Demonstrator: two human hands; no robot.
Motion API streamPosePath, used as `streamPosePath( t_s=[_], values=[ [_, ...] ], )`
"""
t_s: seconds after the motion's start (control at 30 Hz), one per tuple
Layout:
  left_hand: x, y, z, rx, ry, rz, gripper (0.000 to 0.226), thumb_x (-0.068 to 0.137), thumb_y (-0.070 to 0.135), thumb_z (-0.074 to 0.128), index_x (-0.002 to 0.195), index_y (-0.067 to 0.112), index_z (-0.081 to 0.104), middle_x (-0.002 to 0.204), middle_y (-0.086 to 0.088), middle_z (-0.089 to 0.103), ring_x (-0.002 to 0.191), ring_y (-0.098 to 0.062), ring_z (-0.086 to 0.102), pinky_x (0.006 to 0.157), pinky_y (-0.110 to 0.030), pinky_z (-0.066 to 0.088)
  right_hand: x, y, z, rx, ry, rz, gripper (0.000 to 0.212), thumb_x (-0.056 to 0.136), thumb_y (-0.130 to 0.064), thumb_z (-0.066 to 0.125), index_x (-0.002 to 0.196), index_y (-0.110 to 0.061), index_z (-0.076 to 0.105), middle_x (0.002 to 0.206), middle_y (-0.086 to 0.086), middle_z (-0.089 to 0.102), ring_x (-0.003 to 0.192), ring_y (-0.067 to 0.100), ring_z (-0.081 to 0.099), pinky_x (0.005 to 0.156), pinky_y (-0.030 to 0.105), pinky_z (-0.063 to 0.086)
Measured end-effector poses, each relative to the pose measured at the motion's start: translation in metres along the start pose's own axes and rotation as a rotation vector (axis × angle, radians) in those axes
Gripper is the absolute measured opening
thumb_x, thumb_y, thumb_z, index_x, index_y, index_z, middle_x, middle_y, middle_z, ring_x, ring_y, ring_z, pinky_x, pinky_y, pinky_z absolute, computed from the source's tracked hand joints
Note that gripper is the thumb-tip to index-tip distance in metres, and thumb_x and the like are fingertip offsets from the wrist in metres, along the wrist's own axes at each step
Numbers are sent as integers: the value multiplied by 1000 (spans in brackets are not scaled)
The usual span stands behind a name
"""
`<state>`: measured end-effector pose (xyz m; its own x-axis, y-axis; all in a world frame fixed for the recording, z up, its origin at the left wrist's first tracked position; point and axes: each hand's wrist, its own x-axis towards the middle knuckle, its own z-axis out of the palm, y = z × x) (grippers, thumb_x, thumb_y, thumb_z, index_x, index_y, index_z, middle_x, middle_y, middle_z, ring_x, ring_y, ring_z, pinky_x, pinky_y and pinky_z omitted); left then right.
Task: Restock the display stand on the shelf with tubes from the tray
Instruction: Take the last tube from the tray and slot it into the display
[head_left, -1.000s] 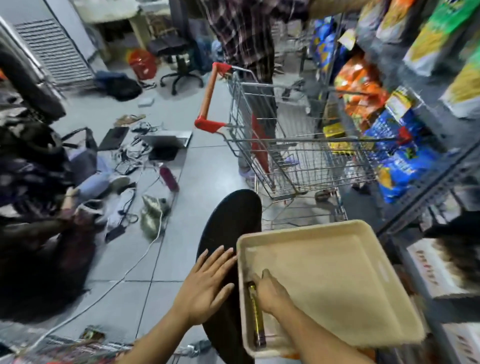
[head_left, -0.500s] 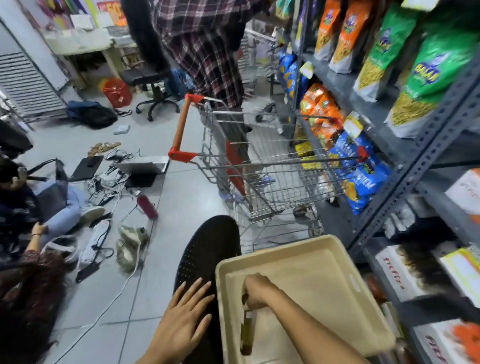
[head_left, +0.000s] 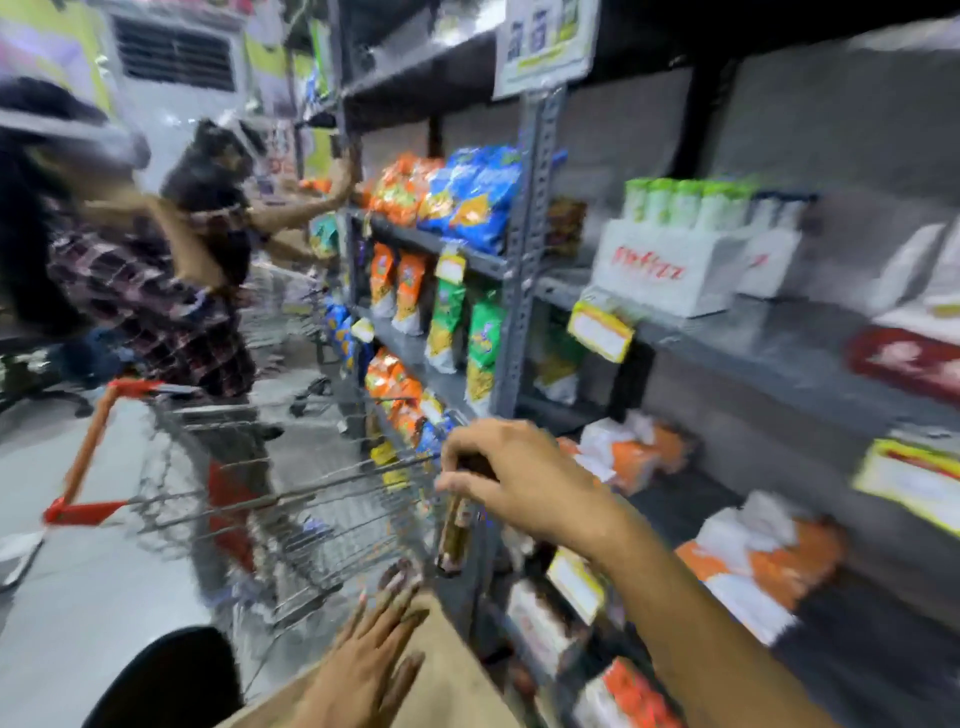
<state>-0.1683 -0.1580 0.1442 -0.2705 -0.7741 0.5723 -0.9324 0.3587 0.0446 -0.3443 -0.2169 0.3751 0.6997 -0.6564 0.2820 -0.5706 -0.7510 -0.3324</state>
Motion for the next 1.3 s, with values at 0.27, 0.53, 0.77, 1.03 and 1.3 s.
streamPosePath(
  t_s=[0.27, 0.53, 0.77, 1.03, 1.3],
  values=[
    [228, 120, -44, -465, 190, 355, 42, 91, 33, 33, 111, 15, 65, 144, -6, 39, 137, -7, 19, 110, -35, 14, -77, 9, -218, -414, 221, 339, 17, 84, -26, 64, 99, -21, 69, 96, -1, 73, 82, 10, 61, 67, 17, 42],
    [332, 217, -50, -556, 236, 397, 74, 94, 57, 11, 112, 8, 63, 124, -12, 62, 117, -26, 55, 105, -37, 23, -144, 6, -338, -433, 197, 604, 28, 86, -10, 64, 112, -20, 67, 100, -3, 71, 90, 4, 66, 79, 15, 50],
    [371, 227, -36, -419, 127, 364, 54, 82, 44, 34, 93, 7, 73, 87, -11, 76, 81, -24, 71, 80, -43, 53, -154, 53, -370, -550, 363, 779, 33, 91, -4, 57, 122, -14, 62, 126, 6, 62, 107, 12, 56, 84, 21, 40],
    [372, 224, -41, -404, 54, 351, 52, 81, 41, 37, 85, 7, 75, 87, -12, 76, 80, -27, 72, 69, -39, 57, -146, 116, -361, -535, 506, 867, 30, 93, -6, 56, 120, -18, 62, 137, 6, 53, 125, 22, 48, 99, 30, 38],
    [371, 225, -44, -411, 11, 350, 53, 82, 42, 35, 88, 7, 75, 92, -14, 75, 86, -29, 71, 72, -40, 56, -148, 129, -364, -534, 461, 890, 31, 92, -6, 56, 119, -20, 62, 134, 6, 54, 122, 22, 50, 102, 38, 43]
  ],
)
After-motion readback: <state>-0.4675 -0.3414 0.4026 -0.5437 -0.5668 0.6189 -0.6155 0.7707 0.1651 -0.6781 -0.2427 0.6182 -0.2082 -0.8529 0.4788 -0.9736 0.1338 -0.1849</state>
